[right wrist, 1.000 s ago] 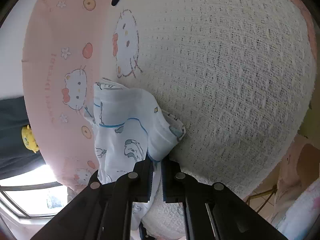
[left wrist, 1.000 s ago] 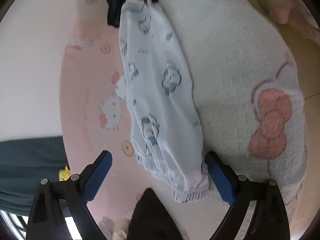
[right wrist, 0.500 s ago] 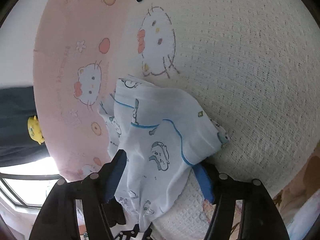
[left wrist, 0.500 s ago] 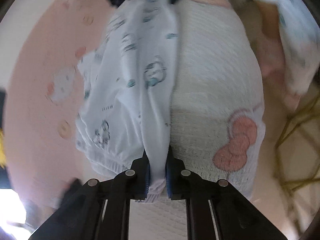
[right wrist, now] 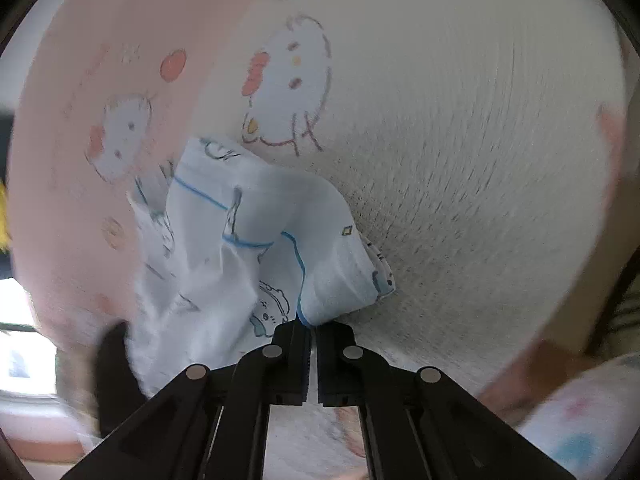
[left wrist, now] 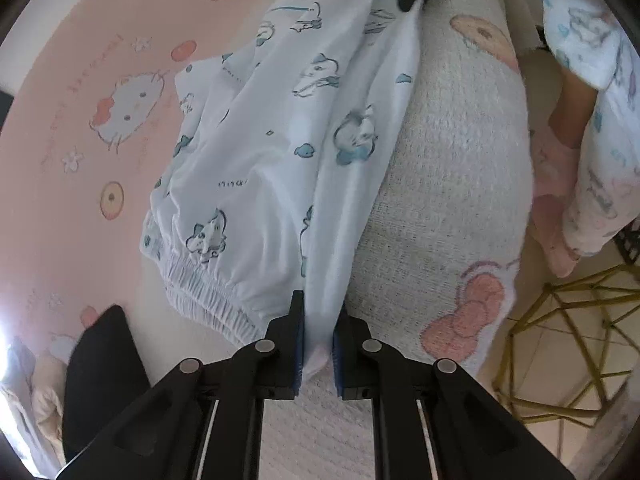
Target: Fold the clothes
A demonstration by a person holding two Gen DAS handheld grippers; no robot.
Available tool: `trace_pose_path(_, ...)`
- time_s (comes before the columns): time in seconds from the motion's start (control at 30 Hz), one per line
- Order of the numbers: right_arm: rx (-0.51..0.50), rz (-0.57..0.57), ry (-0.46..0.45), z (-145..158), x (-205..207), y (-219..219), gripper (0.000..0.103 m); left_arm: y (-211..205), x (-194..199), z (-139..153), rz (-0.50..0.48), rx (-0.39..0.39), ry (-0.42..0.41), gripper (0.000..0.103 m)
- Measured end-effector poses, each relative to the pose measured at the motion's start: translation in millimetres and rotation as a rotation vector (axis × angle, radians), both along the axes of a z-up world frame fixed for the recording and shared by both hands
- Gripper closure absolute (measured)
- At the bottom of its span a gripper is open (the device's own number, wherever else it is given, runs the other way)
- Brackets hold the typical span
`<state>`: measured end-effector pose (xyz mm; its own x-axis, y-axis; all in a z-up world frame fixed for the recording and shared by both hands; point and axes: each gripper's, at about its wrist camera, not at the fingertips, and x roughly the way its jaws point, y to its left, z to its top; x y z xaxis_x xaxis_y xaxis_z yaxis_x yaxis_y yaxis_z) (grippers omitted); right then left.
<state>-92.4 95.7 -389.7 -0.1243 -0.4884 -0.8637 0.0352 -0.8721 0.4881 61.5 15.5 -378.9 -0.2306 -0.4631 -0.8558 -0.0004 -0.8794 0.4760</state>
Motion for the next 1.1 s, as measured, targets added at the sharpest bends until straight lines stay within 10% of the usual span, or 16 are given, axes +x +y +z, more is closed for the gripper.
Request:
trace_pose_path(0.7,0.22,0.088,0.063,21,30,47,0.103,30,30,0,0.061,0.157,0.05,0.094)
trace_pose_path(0.93,0.247,0.112,0.069,18,36,53,0.103,38,34,15,0.035,0.043,0.153,0.093)
trace_pose_path(1.03,0.252,0.115,0.115,29,41,57,0.074,50,37,26,0.024,-0.052,0.177,0.093)
trace_pose_path(1.1,0.257,0.109,0.161,40,44,62,0.027,52,38,33,0.039,-0.087,0.185,0.092)
